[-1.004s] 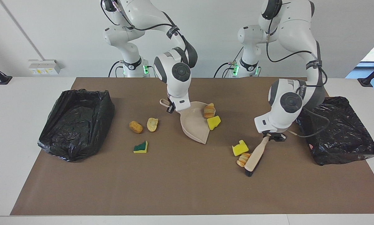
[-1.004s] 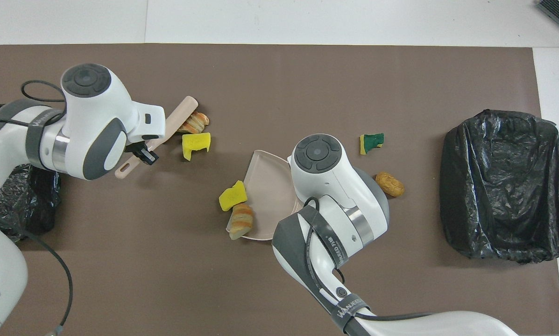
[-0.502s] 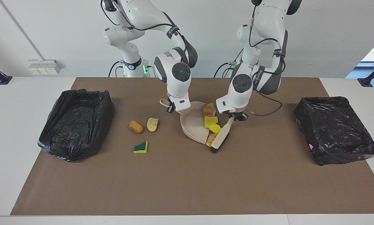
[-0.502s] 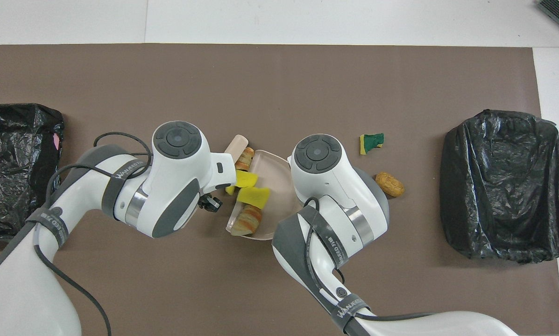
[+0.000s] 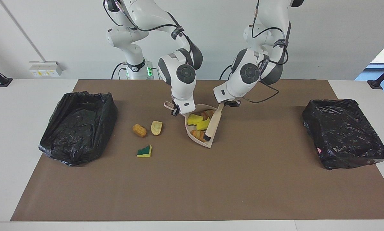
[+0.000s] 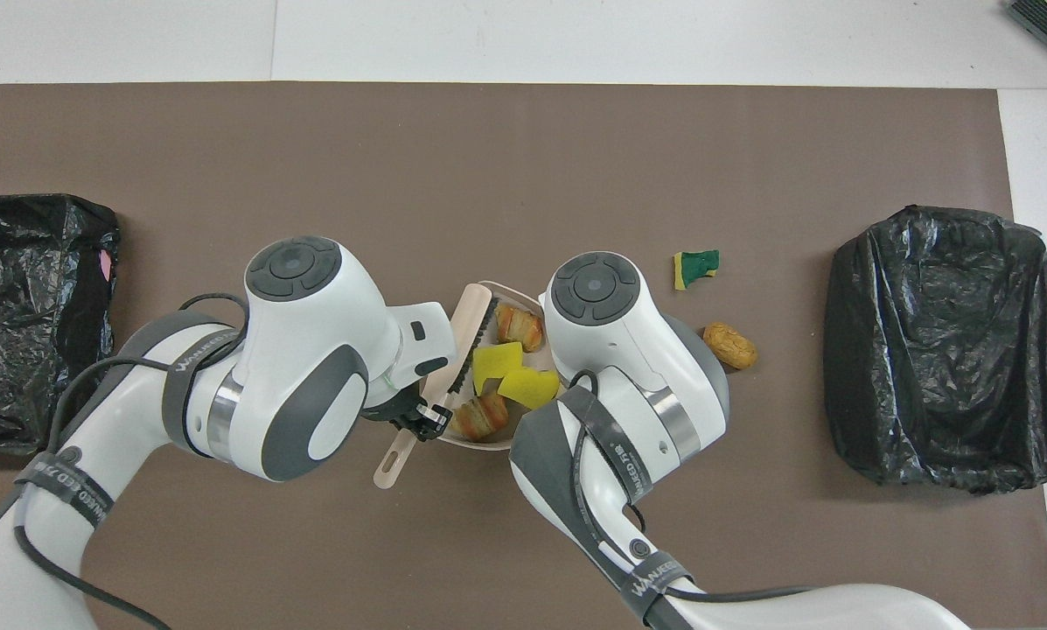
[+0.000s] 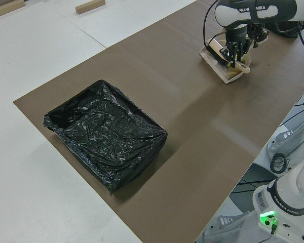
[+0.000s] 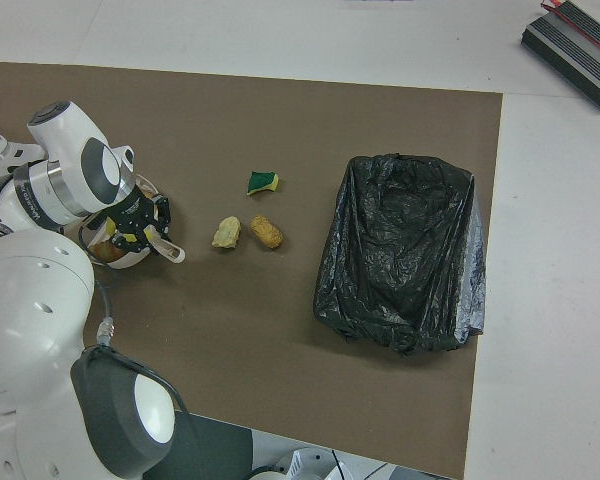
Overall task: Sweep and dump trash in bin
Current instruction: 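Sweep the remaining bread and sponge into the dustpan with the left gripper, then carry the loaded dustpan to the nearby black bin with the right gripper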
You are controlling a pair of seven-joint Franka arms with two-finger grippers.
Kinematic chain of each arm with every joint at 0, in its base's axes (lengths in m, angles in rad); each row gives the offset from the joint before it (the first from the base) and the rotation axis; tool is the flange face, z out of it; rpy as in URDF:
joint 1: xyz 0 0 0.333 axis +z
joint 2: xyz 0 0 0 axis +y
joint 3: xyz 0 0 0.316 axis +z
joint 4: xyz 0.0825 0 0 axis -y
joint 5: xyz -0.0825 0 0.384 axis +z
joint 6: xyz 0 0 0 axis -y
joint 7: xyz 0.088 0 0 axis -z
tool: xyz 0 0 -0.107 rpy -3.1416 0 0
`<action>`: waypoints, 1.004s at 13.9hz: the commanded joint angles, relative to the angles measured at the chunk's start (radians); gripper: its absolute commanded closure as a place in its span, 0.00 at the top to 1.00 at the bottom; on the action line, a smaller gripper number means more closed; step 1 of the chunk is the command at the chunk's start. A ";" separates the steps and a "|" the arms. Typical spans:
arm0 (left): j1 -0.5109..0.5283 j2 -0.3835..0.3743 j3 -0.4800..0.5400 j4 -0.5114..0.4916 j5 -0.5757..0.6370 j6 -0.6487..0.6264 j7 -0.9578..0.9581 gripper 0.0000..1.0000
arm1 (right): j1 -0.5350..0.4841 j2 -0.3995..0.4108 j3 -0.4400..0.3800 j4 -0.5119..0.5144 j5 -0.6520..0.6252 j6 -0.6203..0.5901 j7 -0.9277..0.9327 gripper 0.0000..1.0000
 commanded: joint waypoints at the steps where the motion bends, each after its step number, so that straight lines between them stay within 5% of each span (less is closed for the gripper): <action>1: 0.051 -0.085 0.006 -0.038 -0.025 -0.076 -0.012 0.00 | -0.005 -0.023 0.007 -0.024 -0.015 0.004 0.031 0.00; 6: 0.052 -0.151 0.006 -0.120 0.007 -0.072 -0.329 0.00 | -0.009 -0.025 0.007 -0.021 -0.014 0.000 0.033 0.00; 11: -0.113 -0.338 0.002 -0.404 0.027 0.124 -0.621 0.00 | -0.136 -0.124 0.006 -0.005 -0.009 -0.045 -0.096 0.00; 14: -0.243 -0.415 -0.001 -0.484 0.012 0.180 -0.727 0.00 | -0.244 -0.172 0.004 0.019 -0.009 -0.098 -0.217 0.00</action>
